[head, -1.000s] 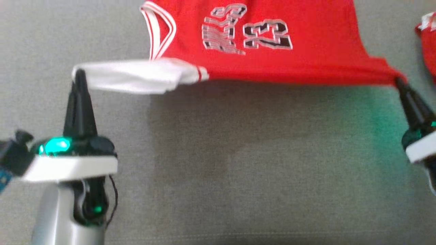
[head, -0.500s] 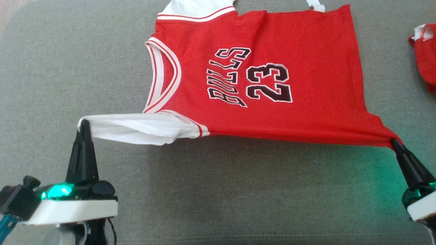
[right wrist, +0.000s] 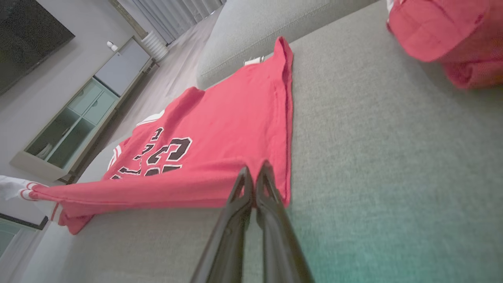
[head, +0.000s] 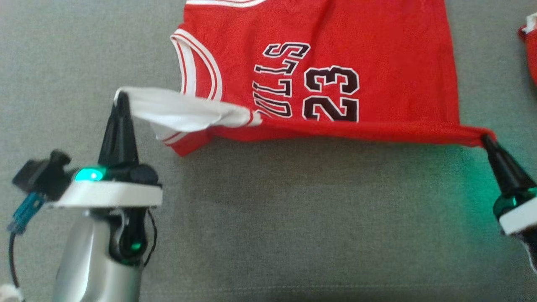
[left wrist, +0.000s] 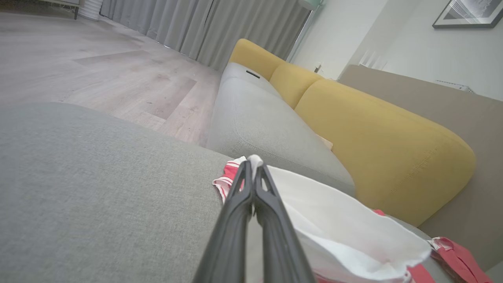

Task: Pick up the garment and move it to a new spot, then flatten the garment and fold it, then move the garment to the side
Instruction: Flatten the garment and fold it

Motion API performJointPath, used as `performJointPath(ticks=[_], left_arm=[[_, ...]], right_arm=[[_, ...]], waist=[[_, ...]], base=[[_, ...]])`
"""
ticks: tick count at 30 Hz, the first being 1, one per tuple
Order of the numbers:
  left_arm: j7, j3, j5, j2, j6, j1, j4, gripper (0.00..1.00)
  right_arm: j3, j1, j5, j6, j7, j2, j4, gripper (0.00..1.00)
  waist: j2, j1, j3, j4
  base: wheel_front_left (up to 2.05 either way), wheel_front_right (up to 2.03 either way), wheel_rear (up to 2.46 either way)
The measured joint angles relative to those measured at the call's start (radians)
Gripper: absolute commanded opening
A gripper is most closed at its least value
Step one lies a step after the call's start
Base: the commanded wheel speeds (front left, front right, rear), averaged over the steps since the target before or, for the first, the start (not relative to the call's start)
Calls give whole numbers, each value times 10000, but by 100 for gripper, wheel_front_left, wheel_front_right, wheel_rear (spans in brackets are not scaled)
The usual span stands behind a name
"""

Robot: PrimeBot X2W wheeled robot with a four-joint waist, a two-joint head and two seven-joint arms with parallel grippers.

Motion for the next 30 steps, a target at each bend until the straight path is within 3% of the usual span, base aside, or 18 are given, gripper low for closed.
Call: performJointPath(ticks=[11,20,21,22,23,30], left_arm=[[-6,-786,978,8,0,-2339,1348,0],[-6,-913,1726,96,0,-3228,1904,0],[-6,-853,1762,96,0,-3273,1860,0],[-6,-798,1774,96,0,-3293,1835,37],[-6,-759,1776,94,0,-3289,1808,100],[-8,-491,1887,69,0,-2917,1210,100]], right_arm=[[-345,-1478,-598,0,844,330,295,0],[-422,-2389,-922,0,1032,606,541,0],[-483,-2461,-941,0,968,621,585,41],[-548,-2517,-999,0,884,646,642,100],[-637,-2563,-1014,0,782,708,709,100],[-738,-2586,-1070,-2,59,1018,719,100]], waist=[[0,0,873,-39],[0,1,1360,-54],[0,2,1374,-62],[0,2,1376,-70],[0,1,1368,-79],[0,1,1264,-146]], base=[[0,0,0],[0,0,0],[0,0,0],[0,0,0],[0,0,0],[0,0,0]])
